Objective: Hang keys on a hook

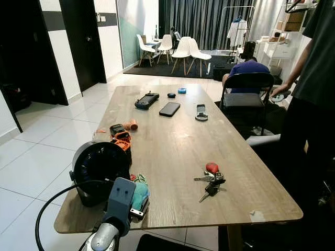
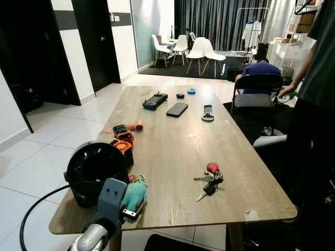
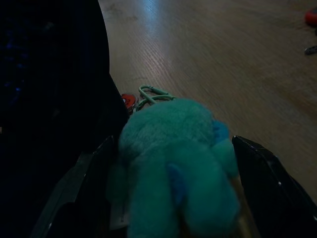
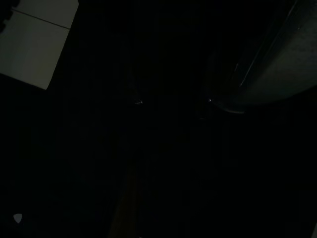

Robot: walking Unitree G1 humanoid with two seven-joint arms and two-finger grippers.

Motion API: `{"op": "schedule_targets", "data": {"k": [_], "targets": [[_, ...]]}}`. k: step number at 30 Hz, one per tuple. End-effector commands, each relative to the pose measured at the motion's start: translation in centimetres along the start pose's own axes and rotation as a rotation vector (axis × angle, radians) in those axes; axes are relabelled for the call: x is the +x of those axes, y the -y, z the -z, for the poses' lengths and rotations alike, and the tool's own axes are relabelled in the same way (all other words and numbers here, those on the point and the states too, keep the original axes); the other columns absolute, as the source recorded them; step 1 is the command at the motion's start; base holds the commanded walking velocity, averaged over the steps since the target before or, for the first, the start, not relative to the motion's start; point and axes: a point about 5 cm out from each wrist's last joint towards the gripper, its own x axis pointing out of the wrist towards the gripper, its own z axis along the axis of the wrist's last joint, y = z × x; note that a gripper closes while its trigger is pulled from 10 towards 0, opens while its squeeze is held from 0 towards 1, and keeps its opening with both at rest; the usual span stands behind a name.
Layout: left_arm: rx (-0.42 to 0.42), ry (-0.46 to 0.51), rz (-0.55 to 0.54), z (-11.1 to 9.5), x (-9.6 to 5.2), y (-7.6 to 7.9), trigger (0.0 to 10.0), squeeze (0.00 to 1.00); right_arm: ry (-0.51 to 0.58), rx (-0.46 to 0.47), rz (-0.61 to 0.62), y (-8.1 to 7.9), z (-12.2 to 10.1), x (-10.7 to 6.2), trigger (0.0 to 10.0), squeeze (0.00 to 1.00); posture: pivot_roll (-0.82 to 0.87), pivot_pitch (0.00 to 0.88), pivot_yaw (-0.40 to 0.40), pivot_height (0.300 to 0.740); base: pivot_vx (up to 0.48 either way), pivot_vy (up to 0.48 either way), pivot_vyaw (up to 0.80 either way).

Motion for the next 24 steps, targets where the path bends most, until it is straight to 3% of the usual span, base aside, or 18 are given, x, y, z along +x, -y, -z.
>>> {"op": "schedule_targets", "data": {"k": [1,18,19,20,21,24], "targets": [[0.011,-0.024,0.011,0.47,-0.02,0.25,10.0,0.00,-0.011,0.002,-0.006,-0.24,0.16,-0.01,10.0,0.00,0.04,0.055,0.013,0.740,0.000,0.000,0.00],[0.033,-0.081,0.055,1.41,-0.14,0.81,10.0,0.00,-0.014,0.003,-0.007,-0.36,0.21,-0.01,10.0,0.00,0.04,0.058,0.012,0.740,0.000,0.000,0.00],[0.036,-0.079,0.055,1.39,-0.13,0.78,9.6,0.00,-0.014,0.003,-0.008,-0.38,0.20,-0.01,10.0,0.00,0.04,0.059,0.012,0.740,0.000,0.000,0.00],[0.036,-0.079,0.056,1.37,-0.12,0.78,6.3,0.00,-0.014,0.003,-0.008,-0.39,0.19,0.00,10.0,0.00,0.04,0.059,0.012,0.740,0.000,0.000,0.00],[0.036,-0.078,0.056,1.34,-0.11,0.76,0.3,0.00,-0.013,0.003,-0.008,-0.40,0.18,0.00,10.0,0.00,0.04,0.060,0.014,0.740,0.000,0.000,0.00],[0.035,-0.081,0.063,1.34,-0.10,0.79,0.0,0.00,-0.013,0.003,-0.009,-0.44,0.15,0.01,10.0,0.00,0.04,0.060,0.014,0.740,0.000,0.000,0.00]]}}
